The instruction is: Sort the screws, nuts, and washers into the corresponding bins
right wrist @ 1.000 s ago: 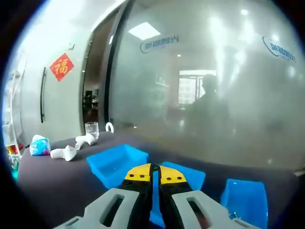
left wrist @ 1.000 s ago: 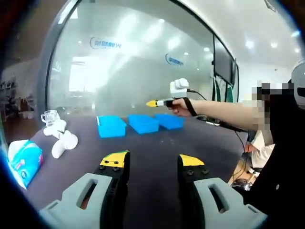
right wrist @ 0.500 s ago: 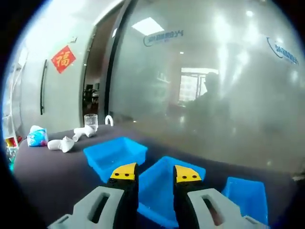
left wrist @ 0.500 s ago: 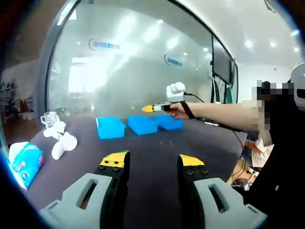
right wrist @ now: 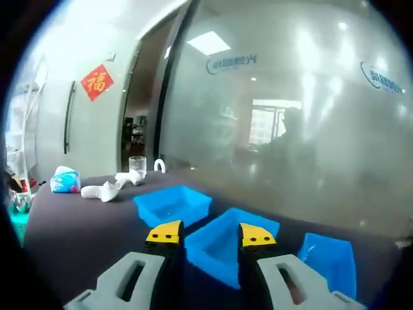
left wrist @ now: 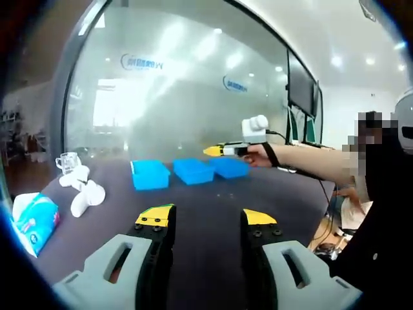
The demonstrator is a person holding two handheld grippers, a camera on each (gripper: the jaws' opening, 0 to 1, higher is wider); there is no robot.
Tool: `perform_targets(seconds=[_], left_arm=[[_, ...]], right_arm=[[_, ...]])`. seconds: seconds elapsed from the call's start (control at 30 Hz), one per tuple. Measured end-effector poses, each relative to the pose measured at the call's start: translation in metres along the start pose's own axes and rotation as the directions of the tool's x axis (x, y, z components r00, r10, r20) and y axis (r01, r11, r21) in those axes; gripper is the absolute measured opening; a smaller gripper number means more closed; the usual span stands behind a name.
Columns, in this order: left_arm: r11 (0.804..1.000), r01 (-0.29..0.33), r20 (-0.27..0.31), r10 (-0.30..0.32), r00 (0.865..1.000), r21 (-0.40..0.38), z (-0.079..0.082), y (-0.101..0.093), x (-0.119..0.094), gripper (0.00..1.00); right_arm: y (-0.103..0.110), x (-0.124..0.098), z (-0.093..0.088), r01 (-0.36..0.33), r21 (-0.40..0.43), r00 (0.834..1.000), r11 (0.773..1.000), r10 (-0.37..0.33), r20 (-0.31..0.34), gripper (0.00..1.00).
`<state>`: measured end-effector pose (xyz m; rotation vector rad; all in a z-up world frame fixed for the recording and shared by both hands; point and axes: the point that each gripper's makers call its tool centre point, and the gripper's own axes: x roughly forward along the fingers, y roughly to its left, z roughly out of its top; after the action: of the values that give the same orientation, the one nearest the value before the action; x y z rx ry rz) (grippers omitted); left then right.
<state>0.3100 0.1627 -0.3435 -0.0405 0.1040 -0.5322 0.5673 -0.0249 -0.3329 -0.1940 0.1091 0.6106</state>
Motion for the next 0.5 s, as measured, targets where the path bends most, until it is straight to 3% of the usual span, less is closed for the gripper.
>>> perform_targets(seconds=[0.27,0.5], left_arm=[[1.000,0.004,0.011,-0.004,1.000,-0.004,0.002,0.000,0.004,0.39],[1.000,0.009,0.016,-0.009,1.000,-0.002,0.004,0.000,0.010,0.39]], right_arm=[[0.023,-0.063,-0.001,-0.074,0.008,0.995,0.997,0.073,0.066,0.32],[0.032,-0.110,-0.007,-0.095,0.032,0.990,0.995,0.091,0.107,0.33]])
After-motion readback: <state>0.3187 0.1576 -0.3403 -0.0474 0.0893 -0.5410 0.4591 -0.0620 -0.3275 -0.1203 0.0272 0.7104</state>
